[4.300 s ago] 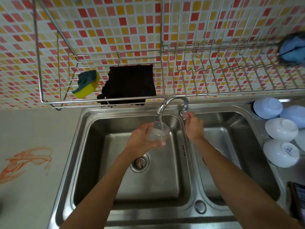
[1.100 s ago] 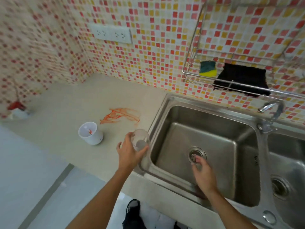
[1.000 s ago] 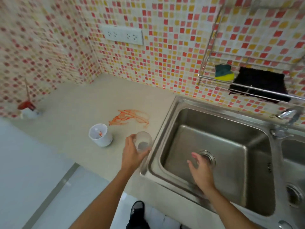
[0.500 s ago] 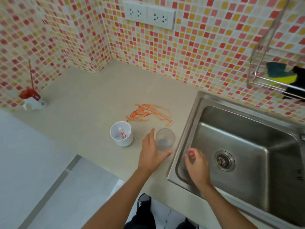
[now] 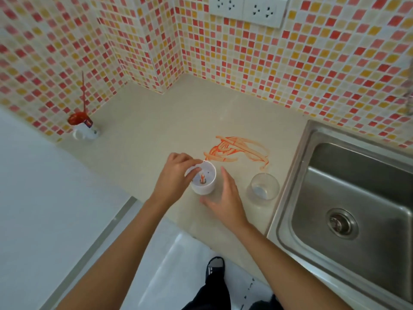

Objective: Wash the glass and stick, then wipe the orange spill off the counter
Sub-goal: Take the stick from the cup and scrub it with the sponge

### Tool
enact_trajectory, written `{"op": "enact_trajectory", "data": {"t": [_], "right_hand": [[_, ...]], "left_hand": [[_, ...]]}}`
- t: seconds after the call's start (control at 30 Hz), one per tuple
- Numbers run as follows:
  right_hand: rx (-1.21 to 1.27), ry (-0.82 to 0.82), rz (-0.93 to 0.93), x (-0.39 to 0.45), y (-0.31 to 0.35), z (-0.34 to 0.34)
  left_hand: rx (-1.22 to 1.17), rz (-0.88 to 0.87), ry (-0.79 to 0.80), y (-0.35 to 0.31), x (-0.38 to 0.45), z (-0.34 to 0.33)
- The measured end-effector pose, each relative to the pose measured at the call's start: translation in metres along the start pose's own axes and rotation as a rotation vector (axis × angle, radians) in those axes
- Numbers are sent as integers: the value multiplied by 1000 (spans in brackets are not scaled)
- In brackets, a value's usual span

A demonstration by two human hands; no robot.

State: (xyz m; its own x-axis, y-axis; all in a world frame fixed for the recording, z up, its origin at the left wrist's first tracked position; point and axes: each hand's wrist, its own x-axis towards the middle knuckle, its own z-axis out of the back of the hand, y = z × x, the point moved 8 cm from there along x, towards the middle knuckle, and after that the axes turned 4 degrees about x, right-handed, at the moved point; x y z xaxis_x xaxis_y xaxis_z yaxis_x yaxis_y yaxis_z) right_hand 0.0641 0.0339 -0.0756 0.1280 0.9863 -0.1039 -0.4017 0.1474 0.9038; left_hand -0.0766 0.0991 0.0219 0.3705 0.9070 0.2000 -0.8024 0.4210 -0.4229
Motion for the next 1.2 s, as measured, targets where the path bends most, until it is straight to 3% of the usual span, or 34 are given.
{"op": "enact_trajectory", "data": {"t": [0.17,0.4,0.7,1.2], "right_hand": [[82,35,62,29,3,-16],[149,-3,39,27,10,-14],[109,8,15,23,13,-16],[94,0,-4,26,13,-16]], "left_hand": [[-2,-66,144,1,5,-10],[-59,-99,159,5,5,-19],[0,-156,71,4,1,-20],[-47,1,-167,6,15,19]]}}
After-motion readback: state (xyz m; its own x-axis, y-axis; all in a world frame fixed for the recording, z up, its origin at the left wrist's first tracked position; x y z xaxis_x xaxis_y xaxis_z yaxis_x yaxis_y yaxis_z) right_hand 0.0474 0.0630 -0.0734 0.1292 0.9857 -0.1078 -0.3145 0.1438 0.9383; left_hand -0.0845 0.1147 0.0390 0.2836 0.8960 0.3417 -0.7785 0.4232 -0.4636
